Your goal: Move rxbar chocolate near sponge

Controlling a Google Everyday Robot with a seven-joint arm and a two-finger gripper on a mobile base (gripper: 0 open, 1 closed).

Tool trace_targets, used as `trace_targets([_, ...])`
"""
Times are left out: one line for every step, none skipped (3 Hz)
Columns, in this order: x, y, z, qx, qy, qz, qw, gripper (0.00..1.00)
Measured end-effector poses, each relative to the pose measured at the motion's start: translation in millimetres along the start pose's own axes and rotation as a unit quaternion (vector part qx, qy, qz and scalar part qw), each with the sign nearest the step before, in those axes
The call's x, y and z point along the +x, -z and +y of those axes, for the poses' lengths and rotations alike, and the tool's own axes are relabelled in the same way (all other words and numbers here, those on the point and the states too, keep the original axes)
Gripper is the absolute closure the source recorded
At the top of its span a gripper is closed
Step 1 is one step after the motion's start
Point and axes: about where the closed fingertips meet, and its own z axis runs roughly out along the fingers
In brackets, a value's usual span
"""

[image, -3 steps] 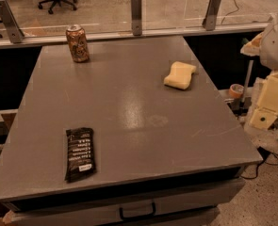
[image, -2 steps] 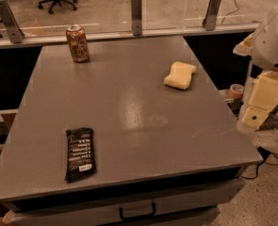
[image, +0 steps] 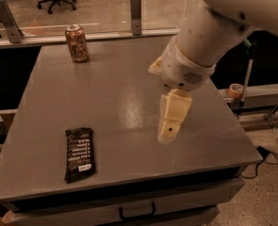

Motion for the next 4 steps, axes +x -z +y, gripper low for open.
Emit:
trace_targets([-79.4,-32.2,19.1,-0.029,0.050,-0.064,0.9963,0.00])
trace_targets([-79.4,-32.2,19.1,-0.029,0.050,-0.064,0.9963,0.00])
trace_targets([-97.1,-46.3,18.0,-0.026,0.057,-0.089,0.9940,0.00])
trace_targets([-135.1,-75.8,18.4,-0.036,0.087,-0.127,0.9875,0.00])
